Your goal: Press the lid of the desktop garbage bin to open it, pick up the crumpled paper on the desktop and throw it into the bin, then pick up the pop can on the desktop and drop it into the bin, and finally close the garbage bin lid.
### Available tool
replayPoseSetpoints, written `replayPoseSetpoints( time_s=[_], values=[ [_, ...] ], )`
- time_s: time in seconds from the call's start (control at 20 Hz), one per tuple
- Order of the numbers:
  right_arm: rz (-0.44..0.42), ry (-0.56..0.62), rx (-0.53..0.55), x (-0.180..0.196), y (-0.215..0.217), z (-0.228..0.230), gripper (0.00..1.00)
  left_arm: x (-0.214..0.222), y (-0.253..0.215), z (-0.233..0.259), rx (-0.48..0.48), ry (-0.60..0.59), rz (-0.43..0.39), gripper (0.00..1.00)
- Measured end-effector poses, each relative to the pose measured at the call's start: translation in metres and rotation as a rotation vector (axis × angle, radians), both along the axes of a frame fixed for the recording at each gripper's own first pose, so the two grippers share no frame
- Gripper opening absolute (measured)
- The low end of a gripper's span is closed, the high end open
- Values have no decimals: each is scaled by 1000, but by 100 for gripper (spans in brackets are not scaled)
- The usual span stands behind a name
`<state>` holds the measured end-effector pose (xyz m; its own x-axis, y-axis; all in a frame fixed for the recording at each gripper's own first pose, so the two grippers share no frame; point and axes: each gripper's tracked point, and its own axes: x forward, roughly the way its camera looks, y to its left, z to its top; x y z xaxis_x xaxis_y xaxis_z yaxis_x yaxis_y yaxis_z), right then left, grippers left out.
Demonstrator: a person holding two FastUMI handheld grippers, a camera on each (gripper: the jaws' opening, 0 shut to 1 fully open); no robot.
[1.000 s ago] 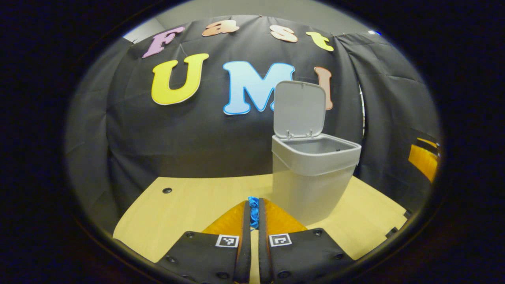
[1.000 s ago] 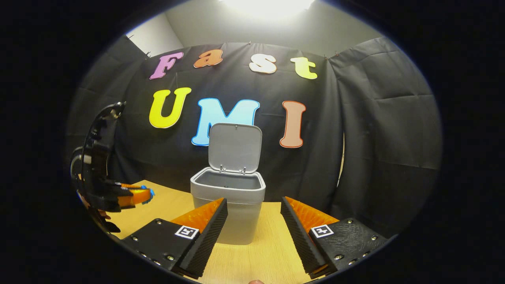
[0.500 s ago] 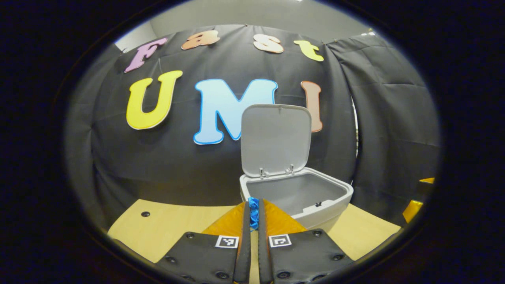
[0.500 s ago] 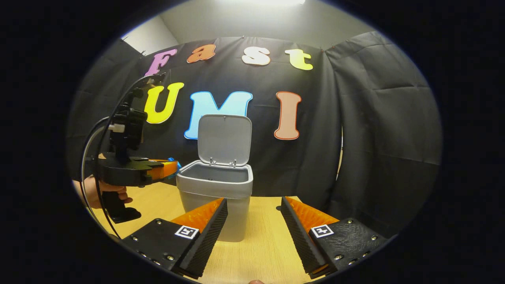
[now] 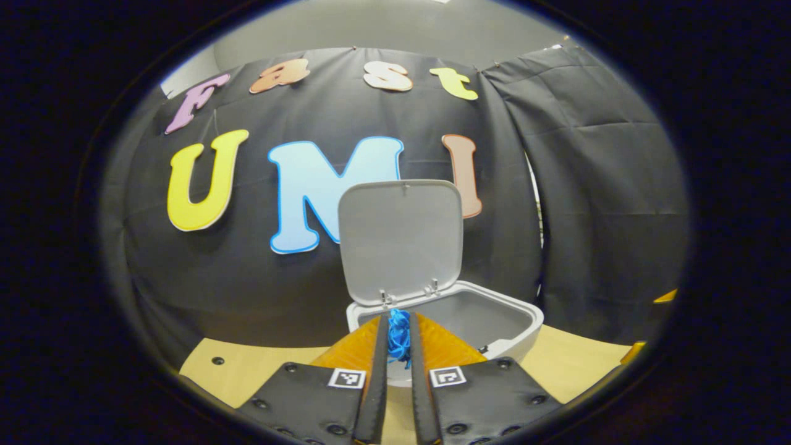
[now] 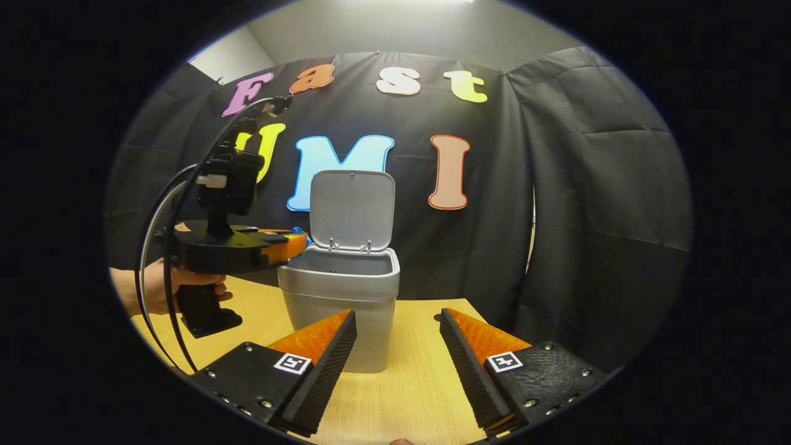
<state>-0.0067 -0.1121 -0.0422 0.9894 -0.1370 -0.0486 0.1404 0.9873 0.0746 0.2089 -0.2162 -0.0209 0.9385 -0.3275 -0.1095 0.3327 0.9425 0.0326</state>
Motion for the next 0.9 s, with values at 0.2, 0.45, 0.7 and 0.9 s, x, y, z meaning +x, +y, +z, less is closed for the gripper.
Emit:
replayPoseSetpoints(
  time_s=[0.2, 0.45, 0.7, 0.9],
  values=[
    [-31, 7, -9, -8, 0, -1, 88, 2, -11, -13, -10, 42, -52, 57],
    [-39, 25, -5, -12, 7, -6, 88, -6, -2, -7, -48, 34, -52, 90],
    [42, 42, -3, -4, 41, -12, 98, -29, 33, 3, -73, 8, -1, 96],
    [193, 104, -8, 0, 91, -30, 98, -59, 69, 10, -91, -26, 42, 96]
  ],
)
